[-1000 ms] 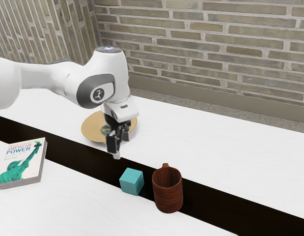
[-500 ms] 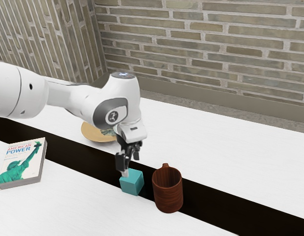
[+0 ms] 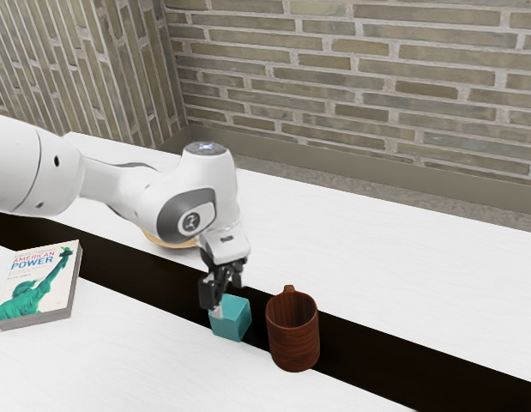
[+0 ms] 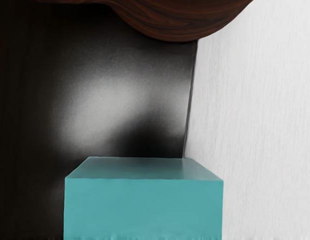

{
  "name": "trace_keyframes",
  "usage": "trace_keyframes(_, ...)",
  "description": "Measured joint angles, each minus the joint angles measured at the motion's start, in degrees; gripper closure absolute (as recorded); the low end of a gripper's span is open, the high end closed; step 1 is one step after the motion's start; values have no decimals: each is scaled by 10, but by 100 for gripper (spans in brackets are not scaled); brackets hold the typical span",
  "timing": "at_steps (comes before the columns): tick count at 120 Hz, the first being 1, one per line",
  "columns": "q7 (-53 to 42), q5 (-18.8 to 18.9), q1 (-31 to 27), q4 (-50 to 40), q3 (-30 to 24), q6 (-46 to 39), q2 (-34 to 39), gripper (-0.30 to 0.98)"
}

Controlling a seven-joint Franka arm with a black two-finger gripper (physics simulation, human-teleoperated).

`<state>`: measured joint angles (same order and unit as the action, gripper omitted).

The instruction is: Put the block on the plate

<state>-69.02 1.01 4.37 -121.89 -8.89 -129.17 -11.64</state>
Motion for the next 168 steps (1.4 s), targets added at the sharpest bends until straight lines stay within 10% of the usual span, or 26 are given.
trace_keyframes(168,-10,4,-8,2,0,-58,-18,29)
